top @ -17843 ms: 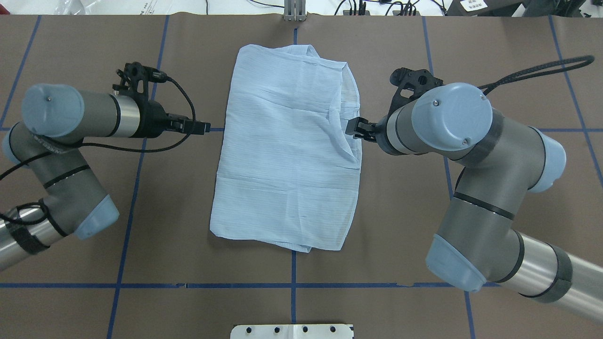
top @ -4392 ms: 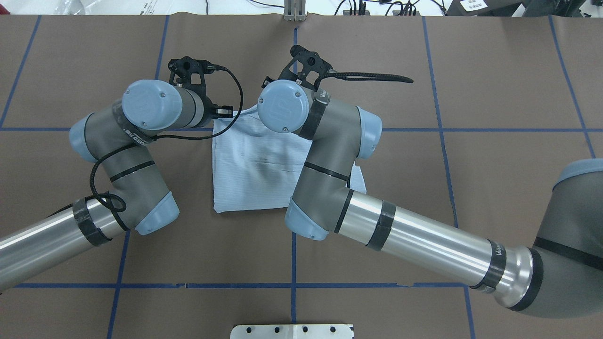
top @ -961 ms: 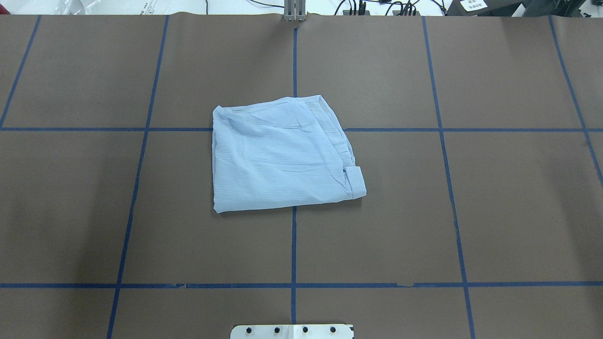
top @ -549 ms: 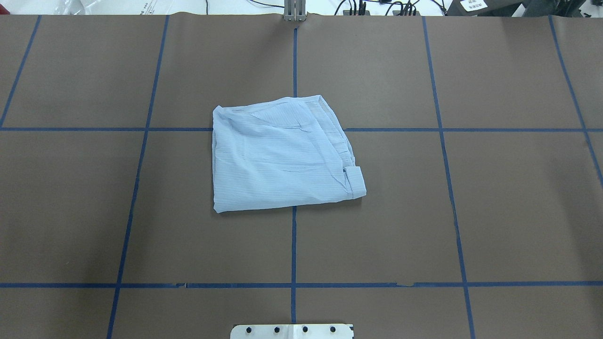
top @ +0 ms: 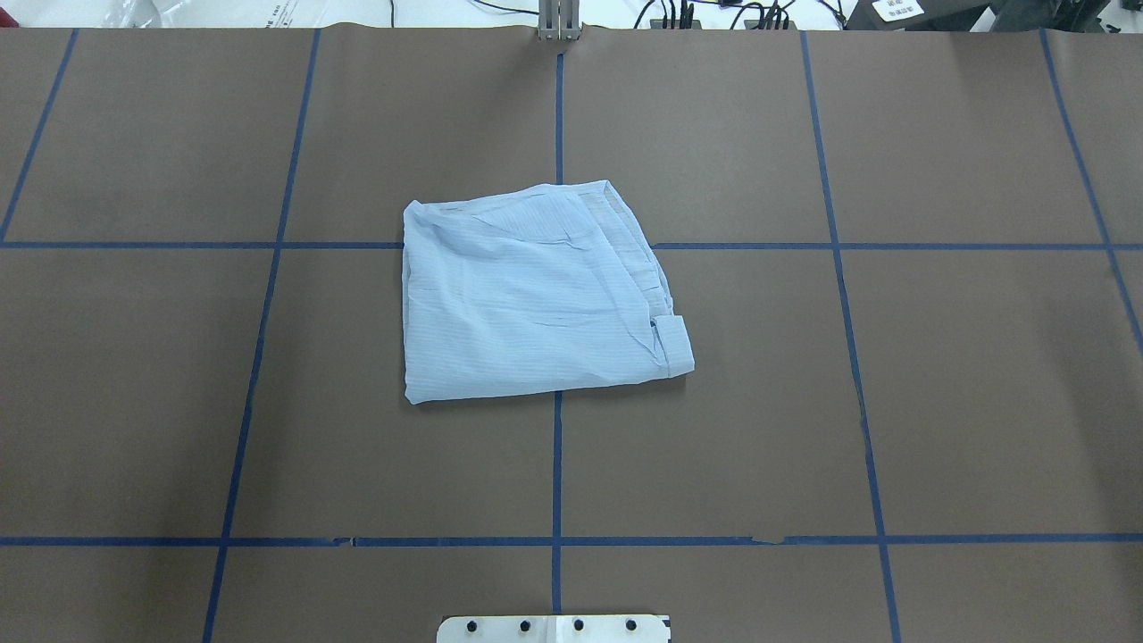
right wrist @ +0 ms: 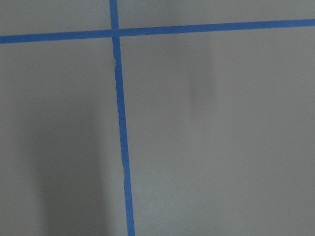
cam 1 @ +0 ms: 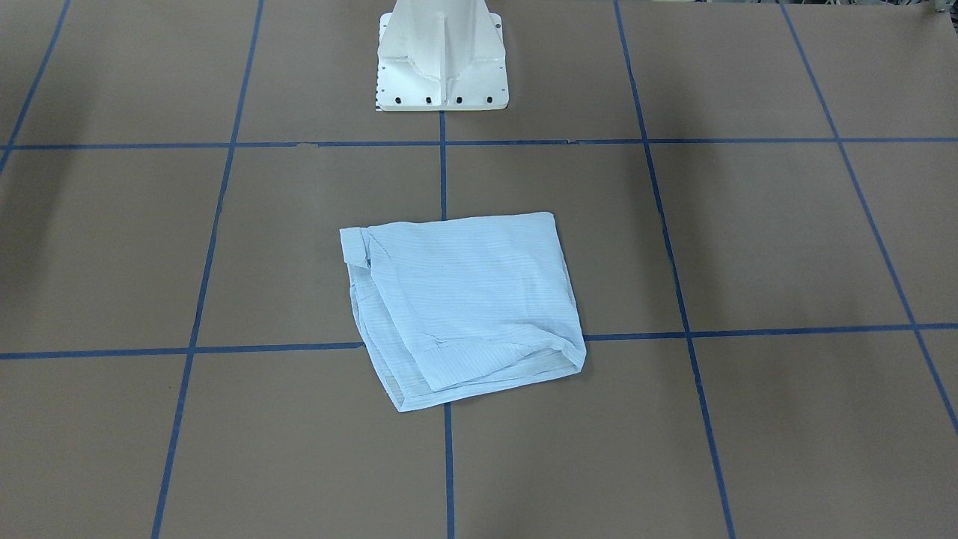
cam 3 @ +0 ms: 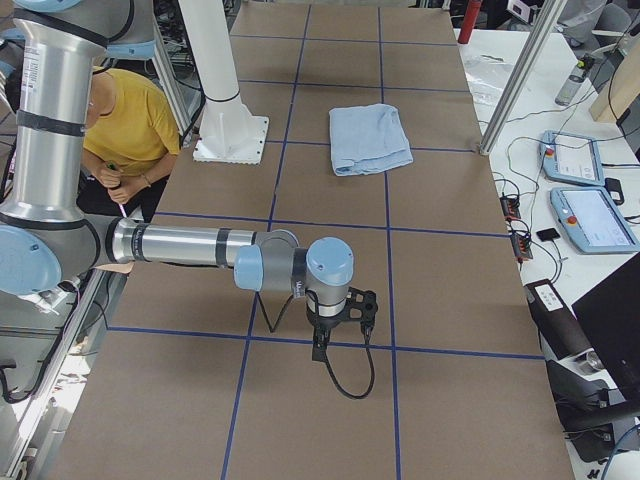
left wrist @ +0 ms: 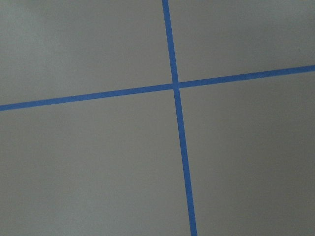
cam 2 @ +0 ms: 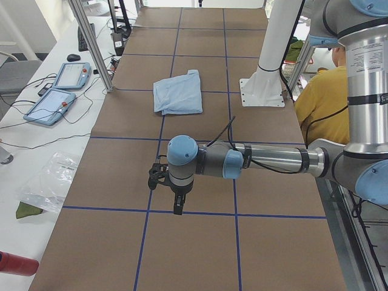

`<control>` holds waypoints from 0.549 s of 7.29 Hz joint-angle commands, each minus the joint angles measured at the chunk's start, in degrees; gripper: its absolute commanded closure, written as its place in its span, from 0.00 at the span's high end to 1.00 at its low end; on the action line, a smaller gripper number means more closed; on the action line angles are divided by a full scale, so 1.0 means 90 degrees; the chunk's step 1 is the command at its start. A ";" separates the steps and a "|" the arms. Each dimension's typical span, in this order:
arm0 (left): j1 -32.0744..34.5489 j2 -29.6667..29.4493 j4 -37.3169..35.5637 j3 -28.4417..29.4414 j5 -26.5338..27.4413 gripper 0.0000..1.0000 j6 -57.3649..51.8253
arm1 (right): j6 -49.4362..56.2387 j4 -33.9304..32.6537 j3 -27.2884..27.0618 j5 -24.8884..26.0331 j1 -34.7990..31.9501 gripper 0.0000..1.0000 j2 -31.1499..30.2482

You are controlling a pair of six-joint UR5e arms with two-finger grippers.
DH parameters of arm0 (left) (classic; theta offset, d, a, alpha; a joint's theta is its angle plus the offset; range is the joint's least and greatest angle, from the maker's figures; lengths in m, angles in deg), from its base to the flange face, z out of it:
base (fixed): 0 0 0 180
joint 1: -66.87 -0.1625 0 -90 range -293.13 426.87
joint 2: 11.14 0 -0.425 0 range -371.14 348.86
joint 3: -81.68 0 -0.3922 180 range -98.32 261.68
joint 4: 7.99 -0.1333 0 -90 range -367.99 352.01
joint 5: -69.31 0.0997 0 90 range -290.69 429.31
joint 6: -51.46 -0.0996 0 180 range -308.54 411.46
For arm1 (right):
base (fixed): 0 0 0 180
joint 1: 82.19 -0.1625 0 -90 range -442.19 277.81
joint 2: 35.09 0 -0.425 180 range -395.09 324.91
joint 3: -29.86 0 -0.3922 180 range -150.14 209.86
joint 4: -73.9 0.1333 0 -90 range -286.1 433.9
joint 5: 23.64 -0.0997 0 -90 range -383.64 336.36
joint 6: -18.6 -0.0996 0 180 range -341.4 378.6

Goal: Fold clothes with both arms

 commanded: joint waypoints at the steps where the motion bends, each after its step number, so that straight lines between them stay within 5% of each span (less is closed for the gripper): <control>1: -0.0009 -0.0012 0.0050 -0.0022 0.0055 1.00 0.0017 | 0.0007 0.0000 0.0007 0.0007 0.0001 1.00 0.0004; 4: -0.0018 0.0018 0.0050 0.0016 0.0055 1.00 0.0027 | 0.0007 0.0000 0.0007 -0.0003 0.0001 1.00 0.0004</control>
